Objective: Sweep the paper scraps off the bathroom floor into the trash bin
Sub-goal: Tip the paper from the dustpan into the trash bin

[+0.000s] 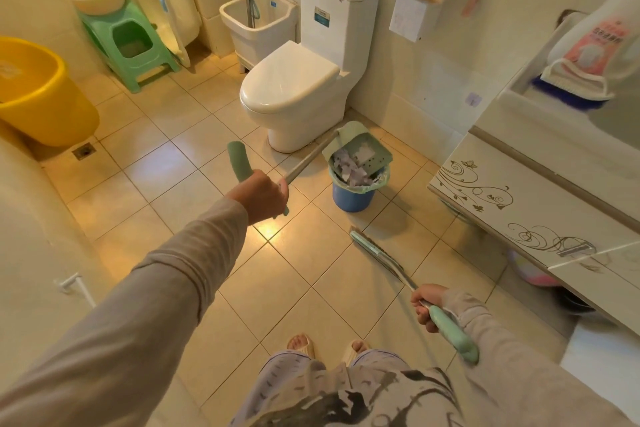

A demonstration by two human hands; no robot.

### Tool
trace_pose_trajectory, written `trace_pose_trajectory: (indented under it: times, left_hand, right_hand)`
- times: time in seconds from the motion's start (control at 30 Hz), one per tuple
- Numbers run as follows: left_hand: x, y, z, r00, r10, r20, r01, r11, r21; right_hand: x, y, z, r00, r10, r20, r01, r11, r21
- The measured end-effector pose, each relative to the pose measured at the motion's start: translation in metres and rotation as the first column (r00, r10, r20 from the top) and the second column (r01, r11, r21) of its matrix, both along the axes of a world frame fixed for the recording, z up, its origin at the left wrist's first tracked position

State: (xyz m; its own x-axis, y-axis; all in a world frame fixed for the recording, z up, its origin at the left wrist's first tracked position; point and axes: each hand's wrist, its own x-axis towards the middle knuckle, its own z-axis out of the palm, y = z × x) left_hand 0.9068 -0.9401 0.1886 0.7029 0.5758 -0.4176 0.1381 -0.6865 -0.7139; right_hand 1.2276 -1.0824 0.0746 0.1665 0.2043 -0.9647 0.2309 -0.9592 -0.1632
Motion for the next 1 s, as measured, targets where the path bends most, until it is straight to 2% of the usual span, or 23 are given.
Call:
trace_pose_trajectory:
  times: [0.23,0.43,0.6,0.67,0.83,1.0]
  left_hand:
    - [-0.004,0.022,0.031,0.999,-0.048,0.004,0.047,0.998,0.030]
    - [0.000,0.023,0.032,0.997,0.047,0.056,-0.050,0.998,0.049]
    - [-0.010,0.020,0.022,0.995,0.056,0.079,-0.060,0.997,0.052]
    - [-0.012,0.016,0.015,0.998,0.010,0.065,-0.014,0.998,0.055]
    - [-0.010,-0.006,-0.011,0.963,-0.203,-0.178,0.214,0.976,0.042]
    - [-0.013,0.002,0.001,0.970,-0.205,-0.127,0.213,0.976,0.046]
  right_hand:
    - [0.002,0.004,0.001,0.999,0.035,0.035,-0.035,0.999,-0.005]
    - [0.002,0.002,-0.002,0.999,0.024,0.030,-0.023,1.000,-0.017]
    - [-0.001,0.001,-0.002,0.999,0.014,0.035,-0.013,1.000,-0.016]
    - [-0.003,0.001,-0.002,1.000,0.007,0.030,-0.007,1.000,-0.023]
    - [-0.009,0.000,-0.001,0.999,0.034,0.037,-0.033,0.999,-0.033]
    - [-0.011,0.002,-0.001,0.998,0.045,0.036,-0.044,0.998,-0.042]
